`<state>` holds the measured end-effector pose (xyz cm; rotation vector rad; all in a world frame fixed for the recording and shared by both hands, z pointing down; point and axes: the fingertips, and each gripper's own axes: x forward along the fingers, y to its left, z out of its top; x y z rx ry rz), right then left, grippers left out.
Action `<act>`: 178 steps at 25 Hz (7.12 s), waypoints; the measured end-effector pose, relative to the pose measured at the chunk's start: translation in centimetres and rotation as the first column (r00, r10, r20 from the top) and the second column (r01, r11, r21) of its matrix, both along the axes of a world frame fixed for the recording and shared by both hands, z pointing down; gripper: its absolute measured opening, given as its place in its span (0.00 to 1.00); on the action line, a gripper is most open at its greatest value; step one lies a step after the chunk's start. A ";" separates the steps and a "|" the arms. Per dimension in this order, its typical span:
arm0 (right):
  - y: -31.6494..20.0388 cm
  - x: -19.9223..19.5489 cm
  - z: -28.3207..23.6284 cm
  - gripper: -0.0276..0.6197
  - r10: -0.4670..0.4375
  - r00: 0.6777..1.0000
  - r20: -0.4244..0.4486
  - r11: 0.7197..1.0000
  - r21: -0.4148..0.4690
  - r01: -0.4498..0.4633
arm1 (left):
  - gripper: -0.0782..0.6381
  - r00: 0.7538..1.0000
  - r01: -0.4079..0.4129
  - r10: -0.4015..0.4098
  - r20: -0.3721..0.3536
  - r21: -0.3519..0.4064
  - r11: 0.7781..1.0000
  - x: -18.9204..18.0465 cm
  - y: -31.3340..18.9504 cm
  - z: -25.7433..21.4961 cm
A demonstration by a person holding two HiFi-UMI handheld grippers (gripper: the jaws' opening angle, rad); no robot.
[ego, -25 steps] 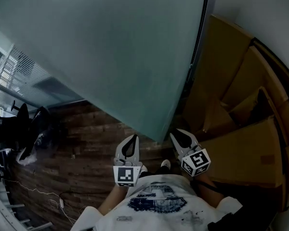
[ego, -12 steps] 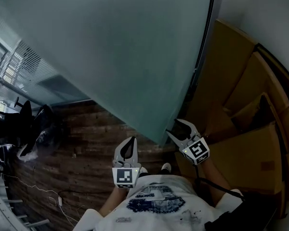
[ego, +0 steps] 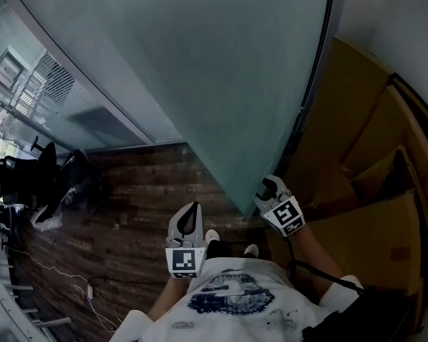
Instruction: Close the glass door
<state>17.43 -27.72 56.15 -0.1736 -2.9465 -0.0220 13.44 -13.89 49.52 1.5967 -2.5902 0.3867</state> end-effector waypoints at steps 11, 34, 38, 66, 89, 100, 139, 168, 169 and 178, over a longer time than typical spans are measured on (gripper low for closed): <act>-0.3 -2.0 0.8 0.25 0.020 0.999 -0.042 1.000 -0.005 -0.020 | 0.11 0.999 -0.039 0.039 -0.003 0.025 0.999 -3.0 -0.8 0.5; 1.0 -14.1 1.2 0.25 0.097 0.991 -0.092 0.995 -0.003 -0.098 | 0.11 0.994 -0.065 0.071 -0.083 0.074 0.995 -15.0 -2.1 1.6; 0.6 -16.5 1.6 0.25 0.119 0.988 -0.094 0.993 0.004 -0.119 | 0.11 0.995 -0.052 0.058 -0.087 0.072 0.996 -17.8 -1.4 1.8; -2.3 -32.7 1.0 0.25 0.240 0.970 -0.040 0.970 -0.022 -0.241 | 0.11 0.987 0.116 -0.114 -0.114 0.013 0.993 -34.8 6.6 4.7; -7.9 -48.3 0.0 0.24 0.377 0.926 0.007 0.925 0.033 -0.377 | 0.11 0.960 0.251 -0.252 -0.125 -0.027 0.968 -48.7 4.3 4.8; -11.9 -54.6 0.7 0.24 0.454 0.891 0.014 0.890 0.043 -0.454 | 0.11 0.953 0.289 -0.292 -0.081 -0.053 0.956 -55.6 -0.3 4.2; -18.0 -61.7 0.3 0.24 0.560 0.828 0.002 0.828 0.046 -0.560 | 0.11 0.983 0.127 -0.135 -0.128 -0.068 0.990 -66.4 -10.1 6.2; -19.9 -64.1 -0.3 0.24 0.609 0.793 0.026 0.792 0.028 -0.610 | 0.11 0.973 -0.162 0.155 -0.170 -0.030 0.986 -71.4 -17.5 6.4; -20.0 -64.2 -0.3 0.24 0.611 0.791 0.026 0.791 0.028 -0.611 | 0.11 0.972 -0.166 0.159 -0.171 -0.029 0.986 -71.4 -17.6 6.4; -21.5 -65.1 -0.2 0.24 0.623 0.782 0.020 0.782 0.030 -0.623 | 0.11 0.968 -0.174 0.164 -0.190 -0.033 0.984 -72.1 -18.2 6.5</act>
